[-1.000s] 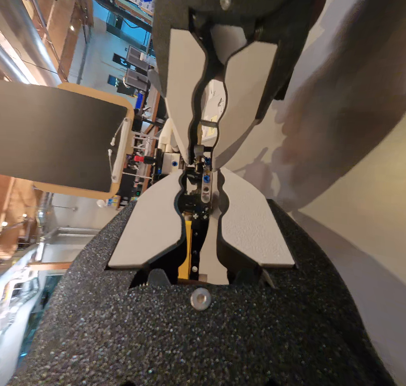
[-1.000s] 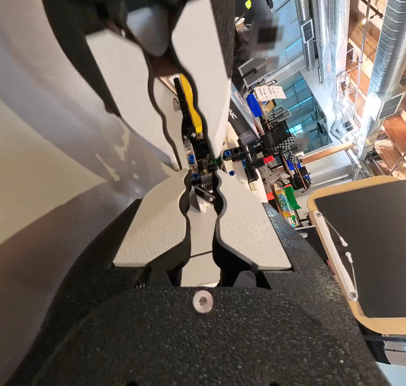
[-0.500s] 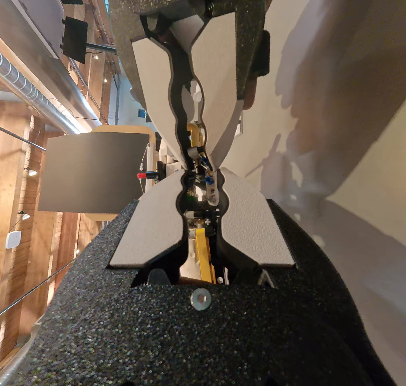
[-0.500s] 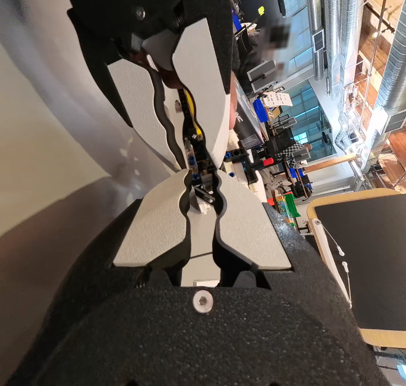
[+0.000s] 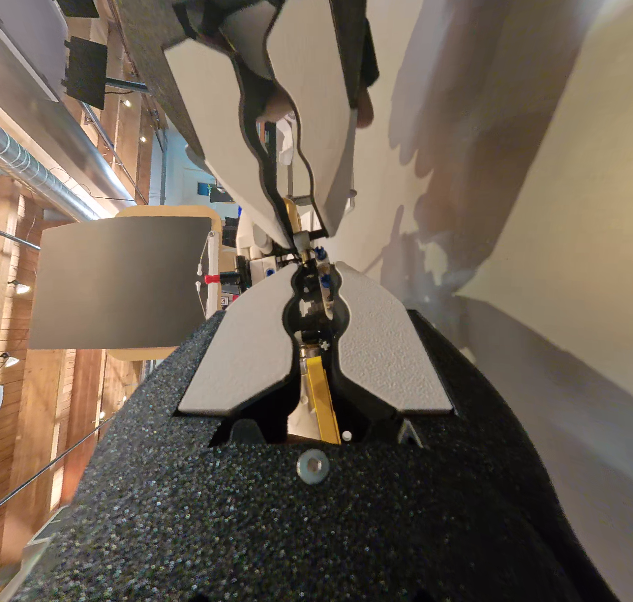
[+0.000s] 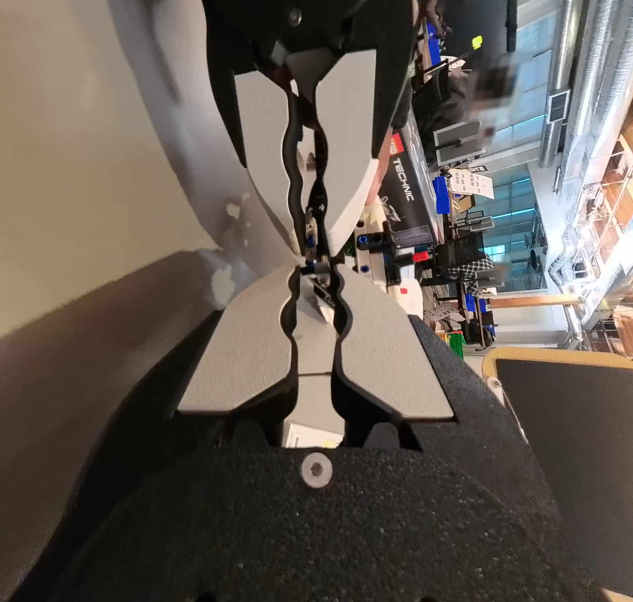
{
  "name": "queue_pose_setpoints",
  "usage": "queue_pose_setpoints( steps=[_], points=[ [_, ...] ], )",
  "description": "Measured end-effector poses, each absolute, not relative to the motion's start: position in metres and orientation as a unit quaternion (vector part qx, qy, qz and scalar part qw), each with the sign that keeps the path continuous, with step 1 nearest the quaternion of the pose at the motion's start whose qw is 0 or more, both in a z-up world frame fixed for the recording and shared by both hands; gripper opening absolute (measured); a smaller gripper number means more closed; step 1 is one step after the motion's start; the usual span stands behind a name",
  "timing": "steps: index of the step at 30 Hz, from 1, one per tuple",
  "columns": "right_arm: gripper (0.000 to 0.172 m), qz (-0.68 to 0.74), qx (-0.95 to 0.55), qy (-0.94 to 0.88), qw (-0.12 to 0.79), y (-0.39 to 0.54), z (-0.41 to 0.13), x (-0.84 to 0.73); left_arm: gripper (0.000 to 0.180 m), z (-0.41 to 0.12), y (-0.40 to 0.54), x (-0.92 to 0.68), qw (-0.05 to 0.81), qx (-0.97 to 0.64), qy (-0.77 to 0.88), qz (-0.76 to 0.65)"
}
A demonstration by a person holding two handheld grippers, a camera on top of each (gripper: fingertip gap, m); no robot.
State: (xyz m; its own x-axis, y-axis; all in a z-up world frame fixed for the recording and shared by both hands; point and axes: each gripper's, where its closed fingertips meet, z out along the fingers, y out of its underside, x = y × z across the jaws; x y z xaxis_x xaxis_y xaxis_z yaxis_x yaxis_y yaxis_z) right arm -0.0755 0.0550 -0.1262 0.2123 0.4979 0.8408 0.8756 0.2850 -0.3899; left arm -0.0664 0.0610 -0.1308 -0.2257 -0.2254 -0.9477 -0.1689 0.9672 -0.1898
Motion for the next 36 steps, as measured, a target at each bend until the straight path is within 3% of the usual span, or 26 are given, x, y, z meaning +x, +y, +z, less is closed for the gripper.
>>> queue_pose_setpoints(
  steps=[15, 21, 23, 25, 36],
  points=[
    [0.020, -0.269, -0.535, -0.615, 0.513, 0.060, -0.116, -0.065, 0.015, -0.126, 0.065, -0.065, 0.605, -0.138, 0.784, -0.031],
    [0.031, -0.268, -0.533, -0.627, 0.501, 0.058, -0.119, -0.068, 0.015, -0.123, 0.064, -0.065, 0.606, -0.143, 0.782, -0.038],
    [0.030, -0.273, -0.531, -0.629, 0.497, 0.060, -0.122, -0.071, 0.015, -0.123, 0.060, -0.064, 0.605, -0.140, 0.783, -0.043],
    [0.017, -0.296, -0.527, -0.627, 0.492, 0.064, -0.124, -0.069, 0.015, -0.123, 0.057, -0.064, 0.604, -0.137, 0.783, -0.049],
    [0.016, -0.272, -0.525, -0.628, 0.506, 0.057, -0.121, -0.070, 0.015, -0.119, 0.051, -0.067, 0.612, -0.134, 0.773, -0.105]
  ],
)
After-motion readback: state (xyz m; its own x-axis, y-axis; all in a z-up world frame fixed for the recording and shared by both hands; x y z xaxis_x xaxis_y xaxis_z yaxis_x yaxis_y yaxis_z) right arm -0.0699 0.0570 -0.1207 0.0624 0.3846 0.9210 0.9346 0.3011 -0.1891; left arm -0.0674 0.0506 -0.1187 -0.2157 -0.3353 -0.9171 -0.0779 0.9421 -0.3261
